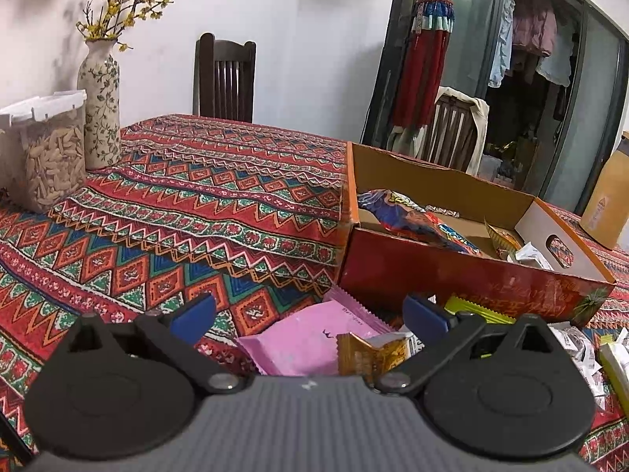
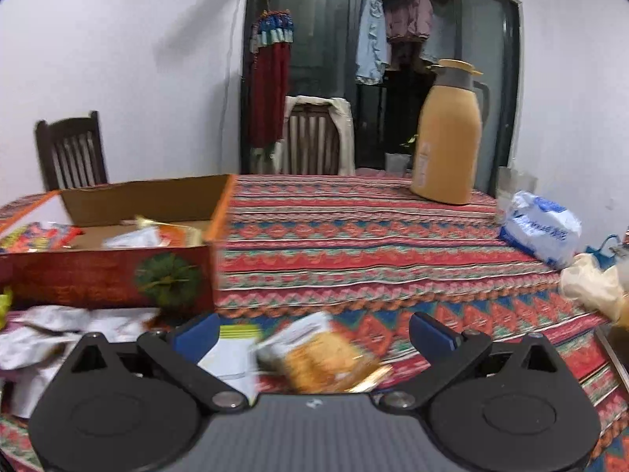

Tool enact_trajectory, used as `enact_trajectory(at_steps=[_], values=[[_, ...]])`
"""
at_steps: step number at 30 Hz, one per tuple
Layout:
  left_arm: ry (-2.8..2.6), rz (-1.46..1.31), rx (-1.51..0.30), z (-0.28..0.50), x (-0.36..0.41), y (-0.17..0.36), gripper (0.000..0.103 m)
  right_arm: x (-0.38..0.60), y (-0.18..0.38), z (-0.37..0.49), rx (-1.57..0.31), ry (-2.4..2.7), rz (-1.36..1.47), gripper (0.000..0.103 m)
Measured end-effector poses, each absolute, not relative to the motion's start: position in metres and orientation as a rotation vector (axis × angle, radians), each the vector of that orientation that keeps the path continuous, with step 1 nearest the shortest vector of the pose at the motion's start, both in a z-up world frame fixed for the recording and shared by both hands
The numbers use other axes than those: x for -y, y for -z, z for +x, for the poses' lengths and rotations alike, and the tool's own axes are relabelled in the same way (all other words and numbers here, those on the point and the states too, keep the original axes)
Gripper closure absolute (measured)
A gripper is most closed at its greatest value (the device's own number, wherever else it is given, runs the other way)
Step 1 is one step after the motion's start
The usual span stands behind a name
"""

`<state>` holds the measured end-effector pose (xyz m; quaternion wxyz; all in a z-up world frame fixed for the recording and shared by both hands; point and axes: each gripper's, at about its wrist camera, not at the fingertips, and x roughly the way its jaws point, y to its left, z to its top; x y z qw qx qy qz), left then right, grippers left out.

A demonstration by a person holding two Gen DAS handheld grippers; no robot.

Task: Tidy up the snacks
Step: 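Move the right tool back over the snack pile toward a cookie packet, then grasp the cookie packet with the right tool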

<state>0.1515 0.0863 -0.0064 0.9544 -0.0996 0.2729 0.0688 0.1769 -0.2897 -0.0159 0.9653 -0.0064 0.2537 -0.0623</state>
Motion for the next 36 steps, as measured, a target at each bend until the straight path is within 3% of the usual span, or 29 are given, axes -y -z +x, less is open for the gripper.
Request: enact_trajectory(at_steps=[15, 17, 18, 19, 24, 36], values=[[-0.155, -0.215, -0.57, 0.155, -0.088, 0.008, 0.0, 0.293, 0.044, 0.221, -0.659, 0.072, -0.151, 0.008], [-0.158, -0.215, -0.569, 0.155, -0.088, 0.008, 0.0, 0.294, 0.044, 0.227, -0.666, 0.043, -0.131, 0.018], [-0.159, -0.216, -0.568, 0.155, -0.088, 0.008, 0.0, 0.294, 0.045, 0.228, -0.666, 0.031, -0.12, 0.033], [-0.16, -0.217, -0.568, 0.155, -0.088, 0.008, 0.0, 0.294, 0.046, 0.227, -0.666, 0.021, -0.114, 0.041], [-0.154, -0.22, -0.576, 0.158, -0.088, 0.009, 0.0, 0.286, 0.046, 0.218, -0.631, -0.003, -0.149, 0.062], [-0.14, -0.23, -0.591, 0.16, -0.09, 0.011, 0.0, 0.273, 0.004, 0.183, -0.377, 0.02, -0.044, 0.066]])
